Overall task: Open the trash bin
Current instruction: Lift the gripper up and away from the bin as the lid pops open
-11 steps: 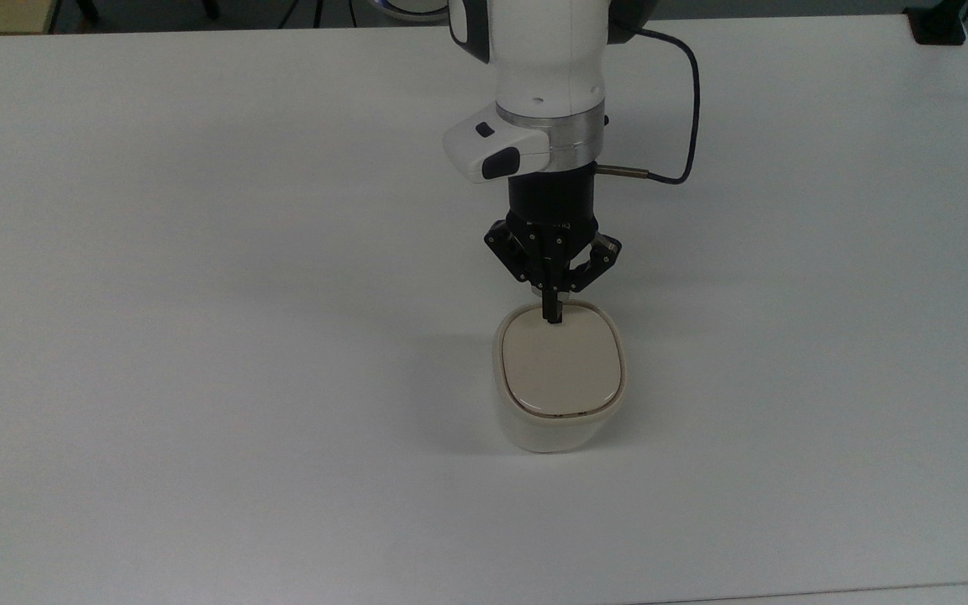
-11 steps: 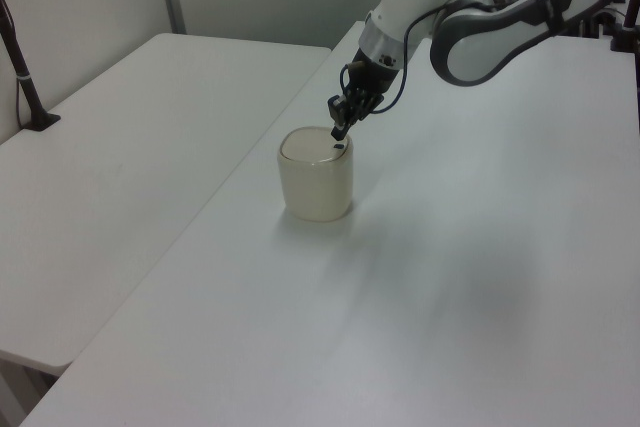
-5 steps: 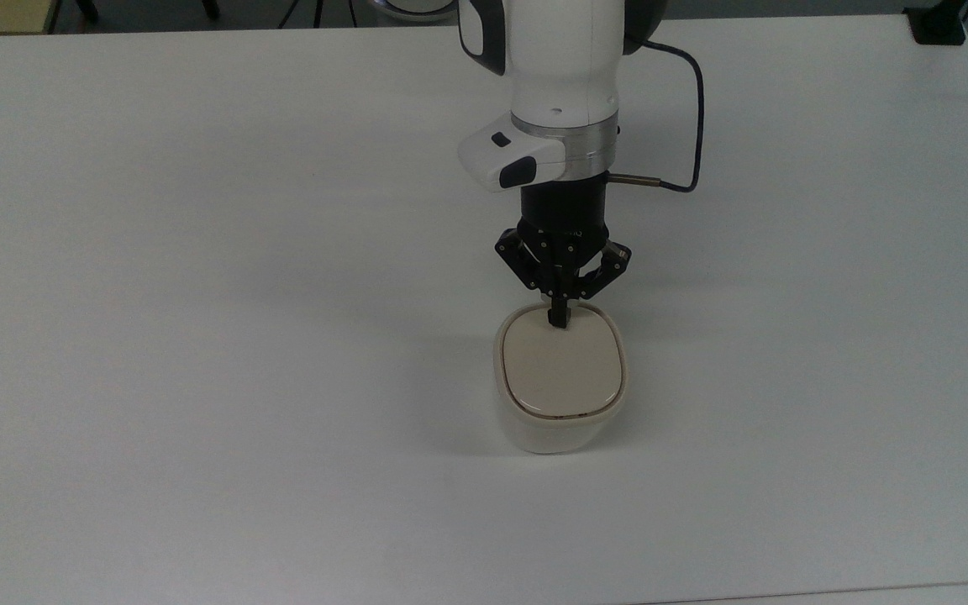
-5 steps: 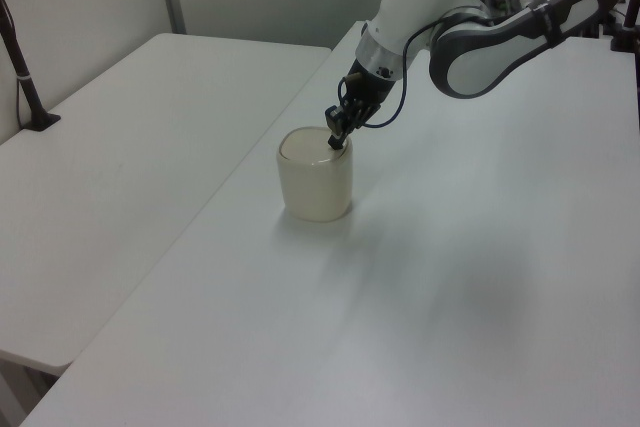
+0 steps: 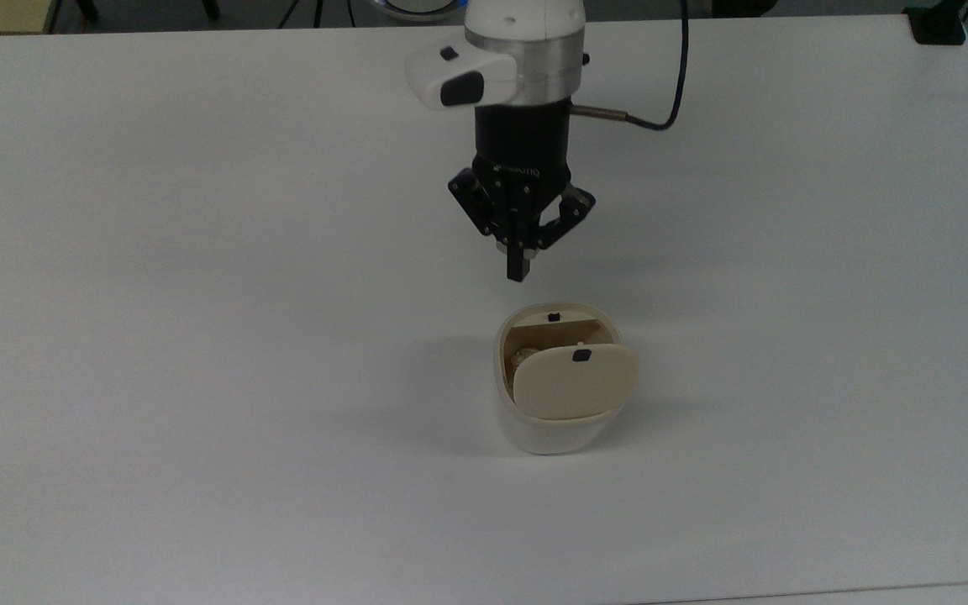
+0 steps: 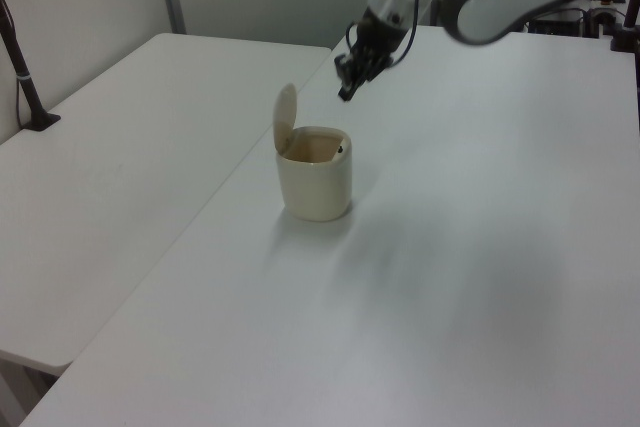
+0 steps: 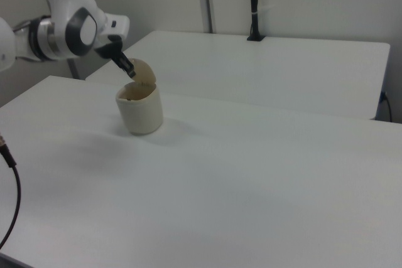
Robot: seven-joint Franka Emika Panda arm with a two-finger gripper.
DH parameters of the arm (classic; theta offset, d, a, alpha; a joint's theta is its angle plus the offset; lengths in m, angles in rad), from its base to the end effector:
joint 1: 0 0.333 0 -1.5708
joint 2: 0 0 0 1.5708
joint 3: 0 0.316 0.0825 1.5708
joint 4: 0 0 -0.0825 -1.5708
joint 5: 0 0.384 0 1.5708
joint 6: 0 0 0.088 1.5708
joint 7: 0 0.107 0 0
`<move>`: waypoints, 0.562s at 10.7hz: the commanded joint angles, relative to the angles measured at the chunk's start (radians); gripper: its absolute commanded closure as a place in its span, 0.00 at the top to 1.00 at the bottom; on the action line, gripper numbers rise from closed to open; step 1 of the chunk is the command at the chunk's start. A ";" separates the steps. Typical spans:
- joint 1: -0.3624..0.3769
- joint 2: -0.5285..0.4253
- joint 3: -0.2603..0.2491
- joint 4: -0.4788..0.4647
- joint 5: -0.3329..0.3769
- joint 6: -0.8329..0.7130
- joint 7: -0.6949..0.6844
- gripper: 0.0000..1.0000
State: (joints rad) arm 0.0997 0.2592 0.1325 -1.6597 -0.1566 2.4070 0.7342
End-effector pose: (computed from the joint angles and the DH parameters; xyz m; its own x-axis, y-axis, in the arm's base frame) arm 0.6615 0.1461 0.5120 0.8037 -0.4198 0.4218 -0.3541 -0.9070 -0.2282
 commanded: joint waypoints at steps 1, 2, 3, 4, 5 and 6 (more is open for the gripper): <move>-0.026 -0.141 -0.001 -0.020 0.066 -0.202 -0.021 0.00; -0.034 -0.178 -0.002 -0.022 0.075 -0.269 -0.041 0.00; -0.046 -0.210 -0.002 -0.022 0.087 -0.337 -0.065 0.00; -0.049 -0.244 -0.004 -0.023 0.089 -0.406 -0.102 0.00; -0.054 -0.265 -0.011 -0.023 0.106 -0.467 -0.125 0.01; -0.055 -0.287 -0.016 -0.023 0.133 -0.526 -0.145 0.02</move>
State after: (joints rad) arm 0.0525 0.0382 0.1293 -1.6546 -0.0798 1.9904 0.6587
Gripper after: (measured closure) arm 0.987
